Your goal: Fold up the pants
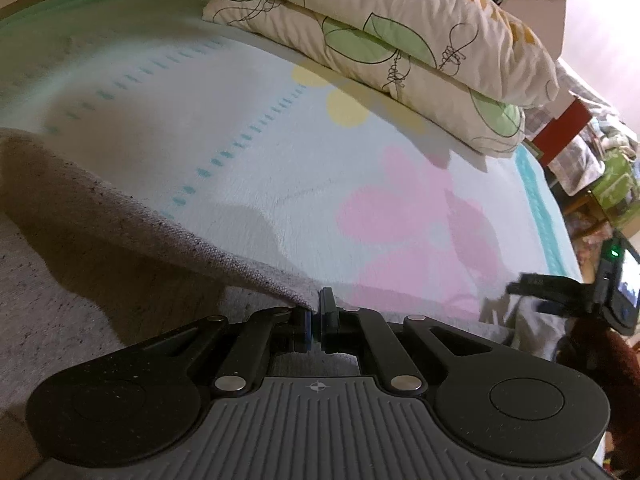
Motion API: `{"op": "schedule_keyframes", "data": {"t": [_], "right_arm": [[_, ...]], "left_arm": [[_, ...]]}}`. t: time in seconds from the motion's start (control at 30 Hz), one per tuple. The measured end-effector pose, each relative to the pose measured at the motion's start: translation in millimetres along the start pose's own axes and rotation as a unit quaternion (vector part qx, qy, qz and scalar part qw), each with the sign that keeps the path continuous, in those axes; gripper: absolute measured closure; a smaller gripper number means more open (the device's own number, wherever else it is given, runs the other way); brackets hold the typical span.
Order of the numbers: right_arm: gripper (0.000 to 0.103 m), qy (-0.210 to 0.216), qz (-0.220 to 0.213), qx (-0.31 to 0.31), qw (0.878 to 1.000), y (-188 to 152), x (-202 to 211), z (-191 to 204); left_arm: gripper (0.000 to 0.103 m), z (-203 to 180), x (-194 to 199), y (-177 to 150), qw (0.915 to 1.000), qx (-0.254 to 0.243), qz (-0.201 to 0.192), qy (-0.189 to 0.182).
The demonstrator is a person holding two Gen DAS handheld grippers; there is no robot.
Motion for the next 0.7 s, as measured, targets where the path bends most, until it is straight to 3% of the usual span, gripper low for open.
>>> {"op": "schedule_keyframes", "data": {"t": [0.07, 0.2, 0.4, 0.57, 0.7], "right_arm": [[0.099, 0.005, 0.009, -0.005, 1.000, 4.2, 7.6, -15.3], [0.100, 0.060, -0.022, -0.054, 0.996, 26.1, 41.4, -42.2], [0.100, 0.118, -0.102, -0.080, 0.985, 34.5, 138.6, -94.6], [0.100, 0.141, -0.106, -0.093, 0.980, -17.7, 196.8, -134.2], [0.100, 0.146, -0.058, -0.113, 0.981, -93.3, 206.7, -159.9]], "left_arm": [[0.099, -1.1, 6.9, 2.1, 1.0000, -0.003, -0.006, 0.000], [0.099, -9.9, 22.4, 8.1, 0.9997, -0.012, -0.019, -0.003], [0.099, -32.4, 71.4, 12.0, 0.9974, -0.038, -0.057, -0.023], [0.099, -42.8, 123.0, -26.7, 0.9947, -0.071, -0.066, -0.036], [0.099, -36.9, 140.9, -77.9, 0.9955, -0.084, -0.035, -0.024]]}}
Point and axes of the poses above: each gripper's, at about its wrist camera, not at the fingertips, and x roughly against the way its jaws point, z to its left, y to its top, the point moved 8 cm from there along -x, roughly the way its jaws point, and after that the axes turned 8 degrees about -z, right-handed, at the moved point
